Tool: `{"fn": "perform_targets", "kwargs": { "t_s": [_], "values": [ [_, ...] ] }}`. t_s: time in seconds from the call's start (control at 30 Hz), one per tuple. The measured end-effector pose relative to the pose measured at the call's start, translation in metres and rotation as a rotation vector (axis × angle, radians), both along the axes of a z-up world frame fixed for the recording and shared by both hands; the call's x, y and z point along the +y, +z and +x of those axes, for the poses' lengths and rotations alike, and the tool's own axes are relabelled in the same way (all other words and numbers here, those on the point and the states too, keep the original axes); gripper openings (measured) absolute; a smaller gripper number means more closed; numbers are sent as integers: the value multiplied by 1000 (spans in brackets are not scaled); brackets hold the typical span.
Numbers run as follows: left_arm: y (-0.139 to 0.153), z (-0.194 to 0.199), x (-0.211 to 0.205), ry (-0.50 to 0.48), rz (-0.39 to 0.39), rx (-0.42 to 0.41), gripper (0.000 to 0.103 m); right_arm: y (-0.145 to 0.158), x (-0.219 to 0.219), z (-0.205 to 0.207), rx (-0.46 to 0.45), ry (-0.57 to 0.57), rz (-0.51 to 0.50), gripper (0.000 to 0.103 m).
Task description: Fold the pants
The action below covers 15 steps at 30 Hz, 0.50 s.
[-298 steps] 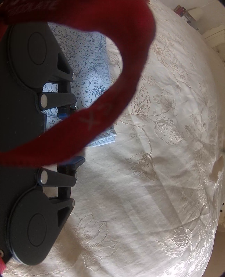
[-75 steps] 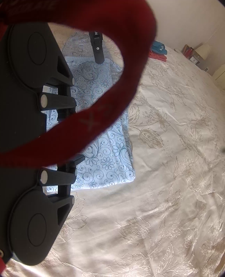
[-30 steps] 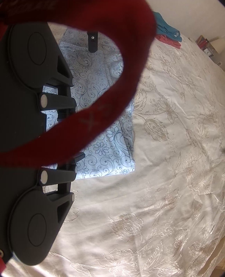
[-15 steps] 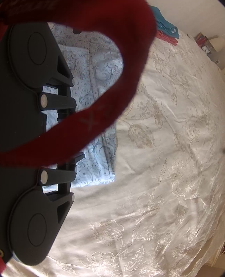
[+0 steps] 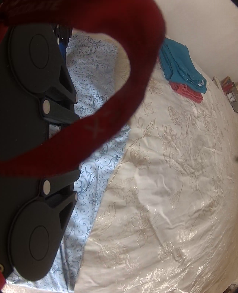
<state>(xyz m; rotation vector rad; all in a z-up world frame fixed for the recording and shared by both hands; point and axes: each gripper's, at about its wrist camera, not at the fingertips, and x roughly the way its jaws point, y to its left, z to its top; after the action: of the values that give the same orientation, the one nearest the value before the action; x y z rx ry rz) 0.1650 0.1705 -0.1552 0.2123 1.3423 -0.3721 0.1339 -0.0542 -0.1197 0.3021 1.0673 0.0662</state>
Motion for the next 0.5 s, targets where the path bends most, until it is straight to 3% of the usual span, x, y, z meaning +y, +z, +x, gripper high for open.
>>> {"fn": "perform_targets", "kwargs": {
  "t_s": [0.23, 0.5],
  "values": [
    [1, -9, 4, -63, -17, -5, 26, -34, 21, 45, 82, -25, -71, 15],
    [9, -32, 34, -36, -70, -4, 25, -32, 22, 66, 58, -66, -112, 16]
  ]
}}
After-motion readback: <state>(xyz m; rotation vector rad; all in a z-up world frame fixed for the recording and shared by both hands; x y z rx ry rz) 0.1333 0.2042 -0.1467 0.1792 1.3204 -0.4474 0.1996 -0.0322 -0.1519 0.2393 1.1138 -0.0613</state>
